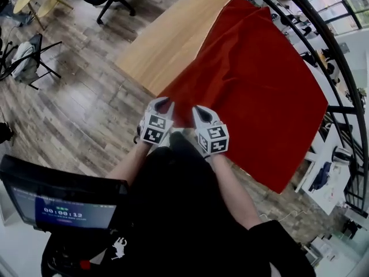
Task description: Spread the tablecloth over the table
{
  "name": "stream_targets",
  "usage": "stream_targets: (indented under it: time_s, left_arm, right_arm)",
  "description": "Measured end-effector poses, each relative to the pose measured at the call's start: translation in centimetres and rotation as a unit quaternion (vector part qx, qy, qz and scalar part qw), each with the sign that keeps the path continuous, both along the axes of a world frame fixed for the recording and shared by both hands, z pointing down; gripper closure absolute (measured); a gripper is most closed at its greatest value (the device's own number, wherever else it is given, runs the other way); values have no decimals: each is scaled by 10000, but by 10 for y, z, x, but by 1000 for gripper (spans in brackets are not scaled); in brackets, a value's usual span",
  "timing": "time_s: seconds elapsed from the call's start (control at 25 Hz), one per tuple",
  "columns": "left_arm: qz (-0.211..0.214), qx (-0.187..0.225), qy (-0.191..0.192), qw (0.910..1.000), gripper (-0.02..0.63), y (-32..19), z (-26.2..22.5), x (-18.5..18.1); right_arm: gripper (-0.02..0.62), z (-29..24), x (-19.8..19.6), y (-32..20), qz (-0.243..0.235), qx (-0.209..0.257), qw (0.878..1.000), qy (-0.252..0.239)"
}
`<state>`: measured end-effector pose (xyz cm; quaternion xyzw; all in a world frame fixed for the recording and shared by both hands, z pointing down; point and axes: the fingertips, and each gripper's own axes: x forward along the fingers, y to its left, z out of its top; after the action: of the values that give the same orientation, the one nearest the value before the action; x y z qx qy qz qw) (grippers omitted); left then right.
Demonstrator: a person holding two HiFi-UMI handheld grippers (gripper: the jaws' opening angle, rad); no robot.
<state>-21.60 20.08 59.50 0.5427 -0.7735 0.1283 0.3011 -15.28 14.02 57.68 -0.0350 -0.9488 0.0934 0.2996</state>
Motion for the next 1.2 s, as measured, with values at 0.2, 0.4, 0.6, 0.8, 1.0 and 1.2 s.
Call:
stream_targets:
  time_s: [0.2,0.4,0.6,0.8,1.0,1.2]
  left_arm:
    - [-116,-327,224,9991,413,-12,29,-45]
    - [33,-755,389,9964,408,-38,53,-74]
    - [140,-982,407,9942,470,-46,66,-74]
    - [197,-1235,405,9913,589,-42,68,-67]
    - [473,-667,1066,9909,594,-62,4,-26]
    - [1643,-102,1884,9682,592,-116,-16,78]
  right_arm:
    - [586,40,-24,-6,-166,77,9981,581]
    - [586,82,21,-76,754,216,9850,1536]
    - [586,49,27,-101,570,40,9953,781]
    - [586,30,-10,-65,56,-55,9994,343]
    - [586,18,4,-81,718,-82,9971,228]
    - [586,-38,25,-103,1219,441,9915,-73]
